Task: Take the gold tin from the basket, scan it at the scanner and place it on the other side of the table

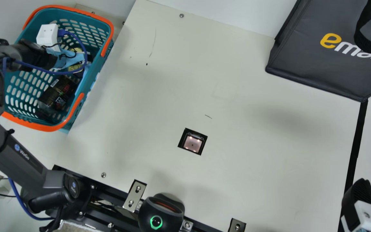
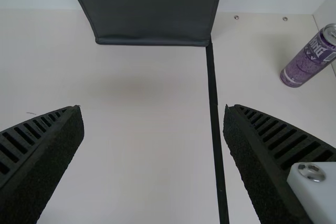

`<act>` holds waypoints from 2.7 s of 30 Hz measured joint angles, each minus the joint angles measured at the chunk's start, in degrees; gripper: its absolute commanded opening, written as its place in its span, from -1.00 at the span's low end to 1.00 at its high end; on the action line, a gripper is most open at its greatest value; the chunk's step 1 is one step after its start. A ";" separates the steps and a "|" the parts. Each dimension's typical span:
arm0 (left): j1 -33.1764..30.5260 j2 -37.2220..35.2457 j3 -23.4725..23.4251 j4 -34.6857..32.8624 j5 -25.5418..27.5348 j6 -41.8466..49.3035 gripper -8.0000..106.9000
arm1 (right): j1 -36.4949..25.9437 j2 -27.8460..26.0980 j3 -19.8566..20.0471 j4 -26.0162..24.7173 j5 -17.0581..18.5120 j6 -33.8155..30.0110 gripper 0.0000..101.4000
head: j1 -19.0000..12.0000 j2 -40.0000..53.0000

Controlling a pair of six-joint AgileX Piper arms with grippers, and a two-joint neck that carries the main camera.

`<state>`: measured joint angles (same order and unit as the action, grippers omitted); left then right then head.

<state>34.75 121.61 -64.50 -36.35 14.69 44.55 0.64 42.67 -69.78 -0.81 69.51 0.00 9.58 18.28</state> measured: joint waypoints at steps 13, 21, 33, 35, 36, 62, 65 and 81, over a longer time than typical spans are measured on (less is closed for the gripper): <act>-1.71 3.85 -4.22 10.40 0.22 -15.49 0.71 | 0.00 0.00 0.00 0.00 0.00 0.00 0.87 | 0.00 0.00; -2.44 6.26 -7.85 14.24 1.84 -21.61 0.71 | 0.00 0.00 0.00 0.00 0.00 0.00 0.87 | 0.00 -0.09; -1.06 8.51 -11.55 12.04 8.12 -20.89 0.71 | 0.00 0.00 0.00 0.00 0.00 0.00 0.87 | 0.00 0.00; -0.82 9.06 -11.99 12.54 9.08 -21.20 0.71 | 0.00 0.00 0.00 0.00 0.00 0.00 0.87 | 0.00 0.00; -0.68 9.19 -12.23 12.53 9.36 -21.20 0.71 | 0.00 0.00 0.00 0.00 0.00 0.00 0.87 | 0.00 -0.09; 0.23 5.00 -9.12 8.57 5.64 -15.39 -1.00 | 0.00 0.00 0.00 0.00 0.00 0.00 0.87 | 0.00 -0.09; 0.73 2.76 -7.55 6.57 5.35 -13.56 -1.00 | 0.00 0.00 0.00 0.00 0.00 0.00 0.87 | 0.00 -0.09; 3.15 -11.42 0.30 3.13 8.29 -8.52 -1.00 | 0.00 0.00 0.00 0.00 0.00 0.00 0.87 | 0.00 -0.09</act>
<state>37.90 110.19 -64.21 -33.22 22.98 36.03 0.64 42.67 -69.78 -0.81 69.51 0.00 9.58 18.19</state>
